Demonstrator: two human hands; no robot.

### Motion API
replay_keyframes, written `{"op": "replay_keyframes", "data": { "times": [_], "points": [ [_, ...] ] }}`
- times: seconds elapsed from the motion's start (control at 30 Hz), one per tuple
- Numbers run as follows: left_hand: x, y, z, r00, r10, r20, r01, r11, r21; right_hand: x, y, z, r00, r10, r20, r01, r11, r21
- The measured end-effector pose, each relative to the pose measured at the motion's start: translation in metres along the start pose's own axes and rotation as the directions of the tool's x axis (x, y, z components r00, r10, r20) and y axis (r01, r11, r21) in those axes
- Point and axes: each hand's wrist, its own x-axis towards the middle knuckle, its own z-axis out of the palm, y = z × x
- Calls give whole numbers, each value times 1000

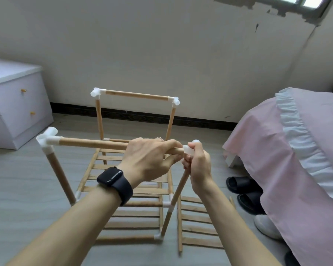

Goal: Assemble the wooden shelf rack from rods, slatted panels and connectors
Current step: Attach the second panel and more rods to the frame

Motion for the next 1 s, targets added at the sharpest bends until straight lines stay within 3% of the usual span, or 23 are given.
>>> {"op": "replay_keyframes", "data": {
  "times": [0.3,0.63,0.8,0.87,0.93,1.0],
  "points": [
    [6,0,5,998,-21,51,21,1000,-1,-9,4,-7,1000,-12,5,12,1000,-17],
    [0,-4,-4,997,5,82,-1,999,-44,-8,-3,6,985,-57,160,72,993,-89],
    [-7,-7,-16,993,18,117,7,978,-208,0,-7,-4,984,9,179,11,994,-108],
    [-19,-30,-31,997,-19,81,39,970,-242,3,-5,-8,986,10,164,9,993,-115],
    [-35,-66,-50,993,-111,-36,105,986,-132,5,-2,-9,986,-5,165,23,994,-111],
    [-58,-107,-66,946,-286,-153,287,958,-17,5,1,-8,987,-20,159,37,994,-104]
  ]
}}
